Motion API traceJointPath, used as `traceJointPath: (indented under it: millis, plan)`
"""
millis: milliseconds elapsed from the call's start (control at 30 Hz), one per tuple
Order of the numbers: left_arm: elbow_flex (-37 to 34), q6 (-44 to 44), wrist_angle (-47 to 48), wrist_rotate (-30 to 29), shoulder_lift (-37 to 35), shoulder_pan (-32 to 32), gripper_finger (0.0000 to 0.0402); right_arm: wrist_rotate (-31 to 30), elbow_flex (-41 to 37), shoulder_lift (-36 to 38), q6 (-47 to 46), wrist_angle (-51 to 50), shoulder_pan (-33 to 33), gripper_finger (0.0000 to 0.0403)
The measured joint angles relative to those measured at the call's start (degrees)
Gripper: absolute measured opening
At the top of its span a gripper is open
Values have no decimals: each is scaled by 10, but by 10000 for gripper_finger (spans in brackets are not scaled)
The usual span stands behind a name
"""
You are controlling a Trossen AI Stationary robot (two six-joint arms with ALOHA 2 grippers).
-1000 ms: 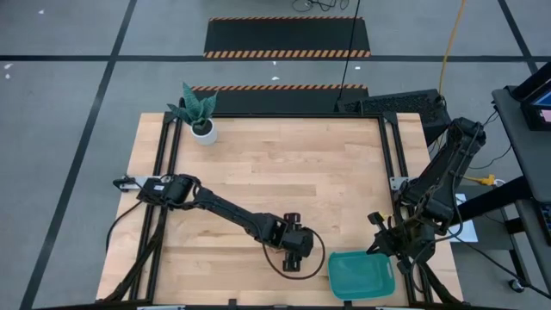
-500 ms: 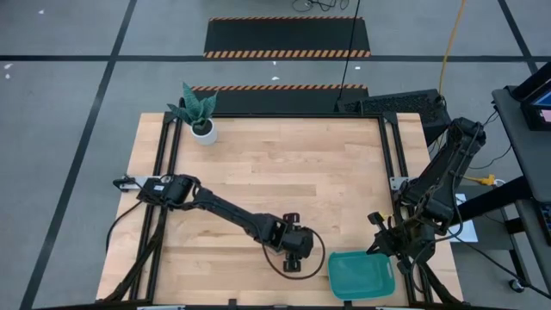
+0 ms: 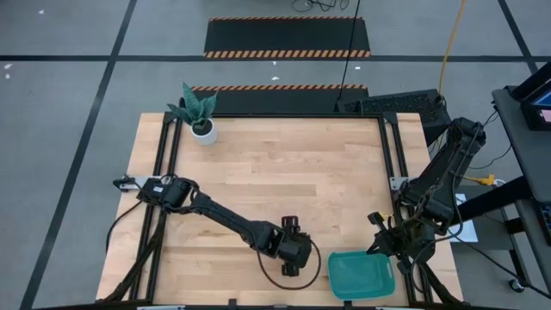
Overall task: Nest measuring cups in basket
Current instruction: Put the nested measuring cups into the green bin
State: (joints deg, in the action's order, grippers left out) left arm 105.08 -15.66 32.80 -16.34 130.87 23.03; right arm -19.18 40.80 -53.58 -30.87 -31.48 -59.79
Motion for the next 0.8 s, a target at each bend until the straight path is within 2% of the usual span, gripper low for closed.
traceJointPath:
  millis: [200, 367, 667, 800]
  plan:
    - [0, -26, 8, 32, 0, 2, 270, 0, 0, 0, 0, 0, 0, 2]
    - [0, -15, 2, 30, 3, 1, 239, 0, 0, 0, 0, 6, 0, 2]
    - [0, -10, 20, 28, 3, 1, 158, 0, 0, 0, 0, 9, 0, 2]
    - [0, -10, 20, 28, 3, 1, 154, 0, 0, 0, 0, 9, 0, 2]
